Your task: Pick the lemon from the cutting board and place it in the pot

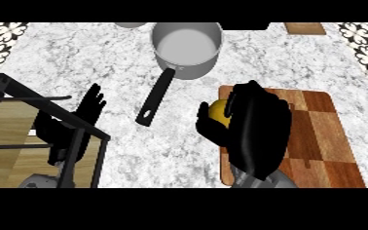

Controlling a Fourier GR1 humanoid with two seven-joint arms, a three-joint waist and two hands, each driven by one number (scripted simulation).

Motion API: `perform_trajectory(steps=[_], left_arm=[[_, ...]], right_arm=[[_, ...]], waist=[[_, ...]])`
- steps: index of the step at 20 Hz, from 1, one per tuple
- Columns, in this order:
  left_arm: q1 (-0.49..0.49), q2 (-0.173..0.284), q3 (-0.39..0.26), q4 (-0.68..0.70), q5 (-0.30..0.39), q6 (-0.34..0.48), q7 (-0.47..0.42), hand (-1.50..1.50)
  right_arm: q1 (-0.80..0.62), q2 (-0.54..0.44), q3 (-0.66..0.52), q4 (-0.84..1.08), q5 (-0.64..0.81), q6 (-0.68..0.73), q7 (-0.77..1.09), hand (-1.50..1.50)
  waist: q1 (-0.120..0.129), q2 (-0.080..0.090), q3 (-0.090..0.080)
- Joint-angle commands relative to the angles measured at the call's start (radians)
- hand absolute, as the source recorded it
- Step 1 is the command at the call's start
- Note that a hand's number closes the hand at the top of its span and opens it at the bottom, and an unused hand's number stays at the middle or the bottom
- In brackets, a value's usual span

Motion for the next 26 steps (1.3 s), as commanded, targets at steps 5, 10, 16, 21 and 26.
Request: perform_trajectory(steps=[5,10,16,21,26], left_arm=[[-0.097,-0.024,-0.031,-0.030,-0.035,0.003,-0.008,0.00],[-0.130,-0.031,-0.026,-0.028,-0.025,-0.002,-0.002,0.00],[-0.118,-0.037,-0.040,-0.004,-0.040,-0.012,-0.039,0.00],[-0.152,-0.028,-0.032,-0.006,-0.036,-0.012,-0.004,0.00],[-0.128,-0.053,-0.043,-0.024,-0.044,0.011,-0.020,0.00]], right_arm=[[-0.341,0.017,0.040,-0.011,0.039,0.163,0.270,1.50],[-0.467,0.017,-0.058,0.074,-0.038,0.164,0.275,1.50],[-0.592,0.017,-0.231,0.262,-0.098,0.108,0.259,1.50],[-0.672,0.017,-0.274,0.425,-0.144,0.076,0.258,1.50],[-0.705,0.017,-0.361,0.609,-0.185,-0.001,0.161,1.50]], waist=[[0.039,0.001,0.017],[0.054,0.005,0.017],[0.072,0.018,0.018],[0.075,0.021,0.019],[0.070,0.027,0.020]])
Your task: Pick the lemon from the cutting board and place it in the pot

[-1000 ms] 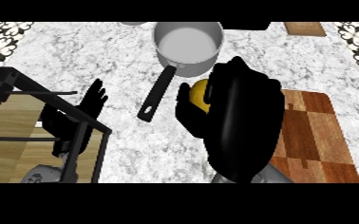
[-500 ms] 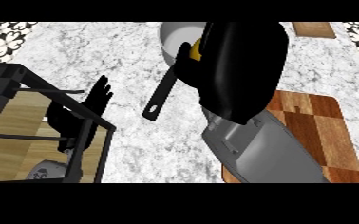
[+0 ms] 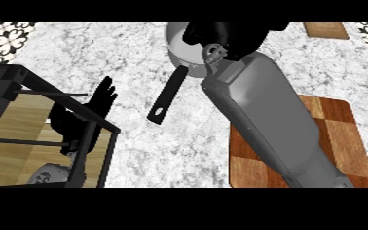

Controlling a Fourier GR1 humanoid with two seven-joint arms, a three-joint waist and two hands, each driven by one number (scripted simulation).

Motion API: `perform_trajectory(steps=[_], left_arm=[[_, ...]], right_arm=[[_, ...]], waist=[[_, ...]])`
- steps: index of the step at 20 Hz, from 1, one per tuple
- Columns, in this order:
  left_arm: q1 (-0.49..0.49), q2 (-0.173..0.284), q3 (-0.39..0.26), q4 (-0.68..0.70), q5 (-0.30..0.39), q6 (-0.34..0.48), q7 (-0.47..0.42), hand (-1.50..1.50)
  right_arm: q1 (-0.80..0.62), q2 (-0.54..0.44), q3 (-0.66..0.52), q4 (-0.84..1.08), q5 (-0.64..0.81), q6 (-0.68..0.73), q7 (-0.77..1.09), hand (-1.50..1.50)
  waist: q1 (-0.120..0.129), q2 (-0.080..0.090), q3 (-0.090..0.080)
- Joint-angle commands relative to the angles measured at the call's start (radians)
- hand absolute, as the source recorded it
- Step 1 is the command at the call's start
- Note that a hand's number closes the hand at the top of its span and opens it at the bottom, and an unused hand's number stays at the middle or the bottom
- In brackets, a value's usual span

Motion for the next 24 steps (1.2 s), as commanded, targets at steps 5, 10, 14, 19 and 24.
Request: perform_trajectory(steps=[5,10,14,19,24], left_arm=[[-0.074,0.008,0.010,-0.047,-0.011,-0.002,0.010,0.00],[-0.083,0.002,-0.002,-0.050,-0.020,-0.004,-0.001,0.00],[-0.099,-0.030,-0.008,-0.027,-0.019,0.007,-0.010,0.00],[-0.073,-0.011,0.000,-0.044,-0.024,0.015,-0.013,0.00],[-0.079,0.003,0.029,-0.040,-0.005,0.011,-0.004,0.00]], right_arm=[[-0.022,0.011,-0.119,0.180,-0.137,-0.177,0.175,1.50],[0.000,0.011,-0.152,0.234,-0.252,-0.307,0.178,-1.50],[0.034,0.011,-0.153,0.217,-0.260,-0.482,0.117,-1.50],[-0.018,0.011,-0.173,0.186,-0.089,-0.672,0.064,-1.50],[0.017,0.011,-0.188,0.171,0.020,-0.795,0.084,-1.50]], waist=[[0.000,0.001,0.014],[0.027,0.002,0.014],[0.007,0.001,0.015],[-0.010,-0.008,0.014],[-0.034,-0.010,0.013]])
